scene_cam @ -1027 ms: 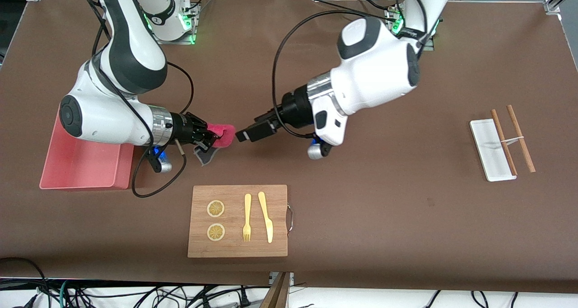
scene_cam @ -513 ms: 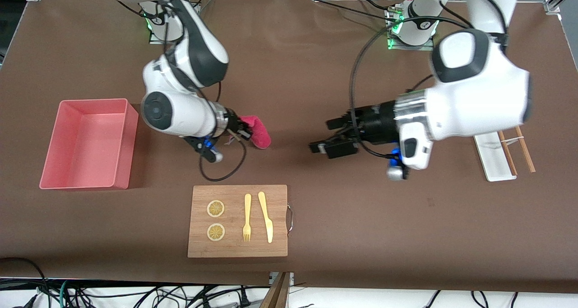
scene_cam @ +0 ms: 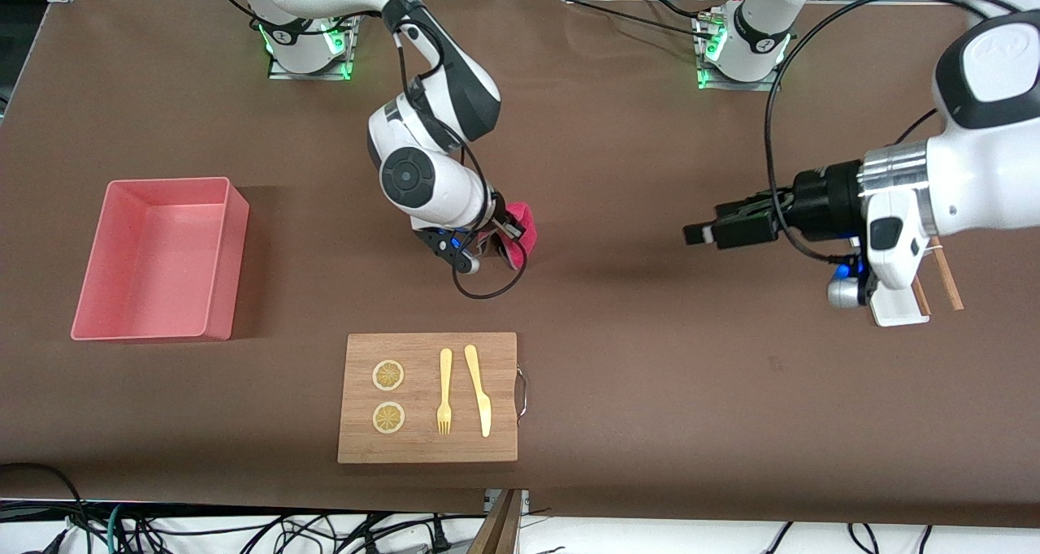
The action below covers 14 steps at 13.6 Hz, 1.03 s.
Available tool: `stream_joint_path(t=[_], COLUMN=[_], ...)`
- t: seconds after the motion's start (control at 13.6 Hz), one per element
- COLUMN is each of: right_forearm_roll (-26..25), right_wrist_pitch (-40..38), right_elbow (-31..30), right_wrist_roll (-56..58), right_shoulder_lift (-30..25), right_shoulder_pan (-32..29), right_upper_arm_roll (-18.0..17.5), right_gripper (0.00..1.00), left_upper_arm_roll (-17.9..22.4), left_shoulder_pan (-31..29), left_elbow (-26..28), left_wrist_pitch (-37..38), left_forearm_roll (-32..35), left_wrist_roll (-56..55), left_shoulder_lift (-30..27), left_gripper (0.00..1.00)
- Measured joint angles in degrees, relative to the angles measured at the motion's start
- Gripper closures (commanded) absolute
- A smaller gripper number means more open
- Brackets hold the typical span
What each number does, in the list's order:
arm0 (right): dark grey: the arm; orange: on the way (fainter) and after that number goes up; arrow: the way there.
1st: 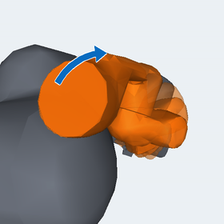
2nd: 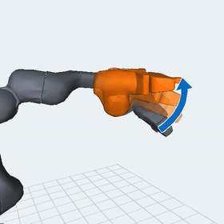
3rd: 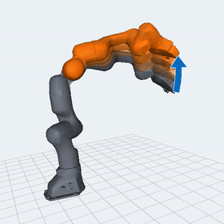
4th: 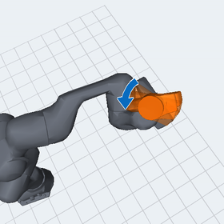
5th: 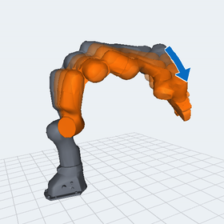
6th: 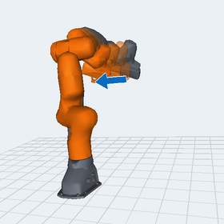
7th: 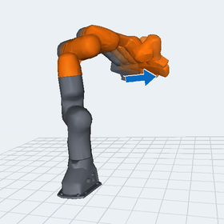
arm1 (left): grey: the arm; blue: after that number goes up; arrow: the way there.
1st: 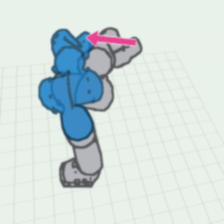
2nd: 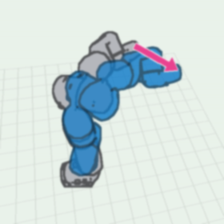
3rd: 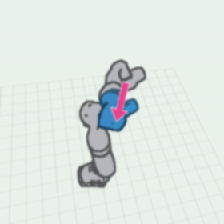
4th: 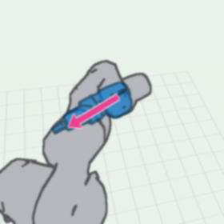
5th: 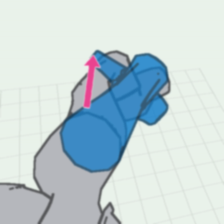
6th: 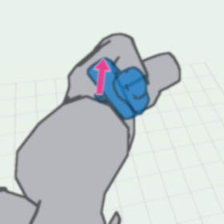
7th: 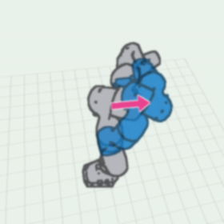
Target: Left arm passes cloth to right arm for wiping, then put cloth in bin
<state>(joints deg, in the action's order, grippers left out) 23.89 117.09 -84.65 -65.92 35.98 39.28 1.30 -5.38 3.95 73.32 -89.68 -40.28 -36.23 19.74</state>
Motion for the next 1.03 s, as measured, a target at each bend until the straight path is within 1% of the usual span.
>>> stream_joint_path(t=[0.15, 0.22, 0.37, 0.51, 0.66, 0.81, 0.88, 1.03], right_forearm_roll=[-2.7, -3.0, -4.6, -7.9, -11.7, -15.1, -16.9, -20.4], right_wrist_pitch=[-2.0, -3.2, -6.7, -11.7, -15.9, -18.9, -19.8, -20.9], right_elbow=[-1.2, -1.6, -1.7, -1.7, -1.6, -1.6, -1.6, -1.4], right_wrist_roll=[3.0, 5.4, 11.5, 18.2, 25.4, 33.7, 37.7, 45.1], right_shoulder_lift=[1.7, 2.6, 3.5, 3.4, 3.4, 3.4, 3.4, 3.2], right_shoulder_pan=[-0.6, -1.5, -4.8, -8.9, -13.5, -18.7, -21.1, -24.8], right_upper_arm_roll=[0.8, 1.2, 1.7, 1.8, 1.9, 2.1, 2.2, 2.9], right_gripper=[1.0, 1.0, 1.0, 1.0, 1.0, 1.0, 1.0, 1.0], left_upper_arm_roll=[0.0, 0.0, 0.0, 0.0, 0.0, 0.0, 0.0, -0.2], left_shoulder_pan=[-0.2, -0.4, -0.9, -1.2, -1.3, -1.4, -1.5, -1.5], left_elbow=[1.5, 2.0, 2.6, 3.5, 5.1, 7.6, 10.0, 17.2], left_wrist_pitch=[4.9, 7.2, 11.4, 13.5, 13.5, 13.0, 11.5, 6.8], left_forearm_roll=[7.5, 10.9, 19.0, 27.7, 34.5, 38.3, 39.3, 40.0], left_wrist_roll=[2.3, 3.8, 7.2, 12.1, 16.6, 17.9, 18.2, 19.0], left_shoulder_lift=[-2.9, -3.9, -5.3, -6.4, -7.2, -8.4, -9.9, -14.8], left_gripper=[0.0, 0.0, 0.0, 0.0, 0.0, 0.0, 0.0, 0.0])
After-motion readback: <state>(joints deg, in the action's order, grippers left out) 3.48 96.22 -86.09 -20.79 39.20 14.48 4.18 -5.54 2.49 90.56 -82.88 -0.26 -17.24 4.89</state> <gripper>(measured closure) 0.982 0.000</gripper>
